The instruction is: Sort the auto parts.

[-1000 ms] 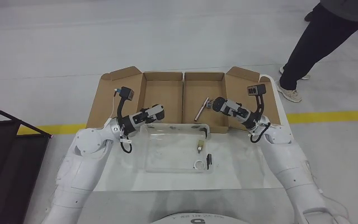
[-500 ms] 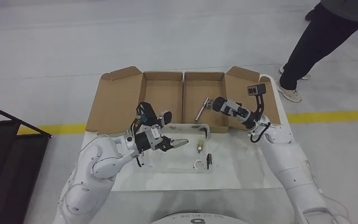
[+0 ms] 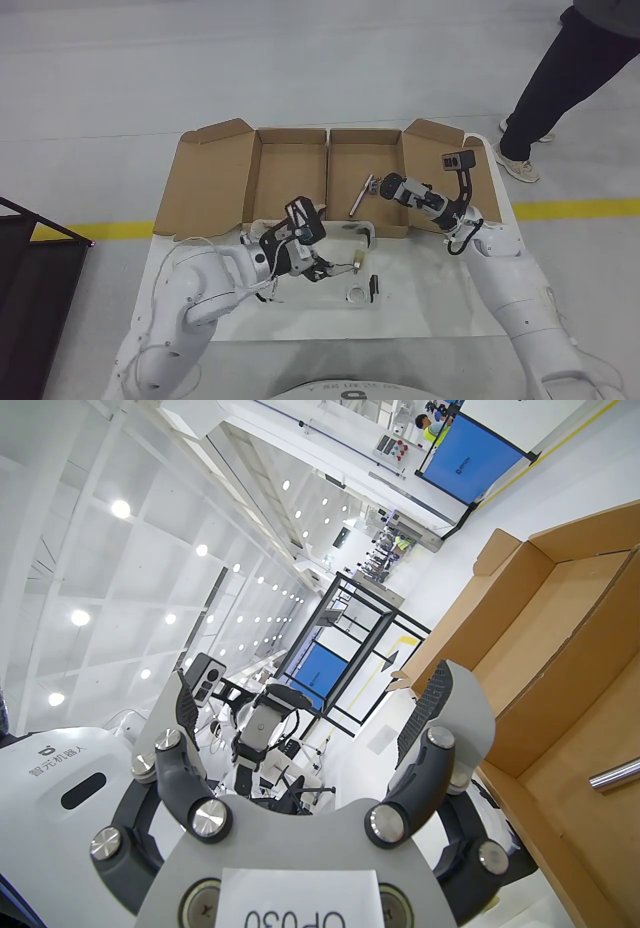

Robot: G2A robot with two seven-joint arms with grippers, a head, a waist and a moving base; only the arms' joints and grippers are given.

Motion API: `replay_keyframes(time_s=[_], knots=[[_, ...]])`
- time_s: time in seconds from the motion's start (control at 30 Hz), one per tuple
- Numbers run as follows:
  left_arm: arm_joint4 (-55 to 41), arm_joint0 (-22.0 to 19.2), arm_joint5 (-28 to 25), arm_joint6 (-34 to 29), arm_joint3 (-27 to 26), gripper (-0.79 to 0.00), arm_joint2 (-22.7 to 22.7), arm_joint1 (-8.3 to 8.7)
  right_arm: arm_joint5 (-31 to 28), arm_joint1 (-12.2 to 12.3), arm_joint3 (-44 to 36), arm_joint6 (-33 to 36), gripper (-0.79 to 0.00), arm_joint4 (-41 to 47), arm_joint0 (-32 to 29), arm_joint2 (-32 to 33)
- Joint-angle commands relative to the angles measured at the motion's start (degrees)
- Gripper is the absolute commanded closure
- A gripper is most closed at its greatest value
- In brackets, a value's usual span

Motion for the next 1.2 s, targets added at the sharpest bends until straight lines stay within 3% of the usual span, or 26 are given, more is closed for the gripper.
replay_keyframes(time_s=[0.0,0.1,0.17,0.33,0.37,0.6,0.93,1.03,1.17], knots=[[4.4,-1.9,0.3,-1.0,0.2,-0.785,2.9,-0.25,0.0,0.0,0.0,0.0,-0.785,0.0,0.0,0.0],[7.9,-5.1,1.1,-2.4,1.6,-0.785,6.7,-0.82,0.0,0.0,0.0,0.0,-0.785,0.0,0.0,0.0],[9.4,-7.5,1.5,-3.8,3.0,-0.686,9.1,-1.26,0.0,0.0,0.0,0.0,-0.785,0.0,0.0,0.0],[10.3,-13.5,1.4,-10.2,7.7,-0.708,14.9,-2.56,0.0,0.0,0.0,0.0,-0.785,0.0,0.0,0.0],[10.1,-14.5,1.6,-11.2,8.8,-0.785,15.9,-2.86,0.0,0.0,0.0,0.0,-0.785,0.0,0.0,0.0],[8.9,-20.3,2.2,-14.8,15.7,-0.727,21.2,-4.67,0.0,0.0,0.0,0.0,-0.785,0.0,0.0,0.0],[9.9,-24.6,3.3,-17.9,21.6,-0.57,25.1,-6.31,0.0,0.0,0.0,0.0,-0.785,0.0,0.0,0.0],[10.2,-25.2,3.2,-18.9,22.9,-0.606,26.1,-6.68,0.0,0.0,0.0,0.0,-0.785,0.0,0.0,0.0],[10.0,-25.7,2.9,-19.5,24.3,-0.597,26.7,-6.99,0.0,0.0,0.0,0.0,-0.785,0.0,0.0,0.0]])
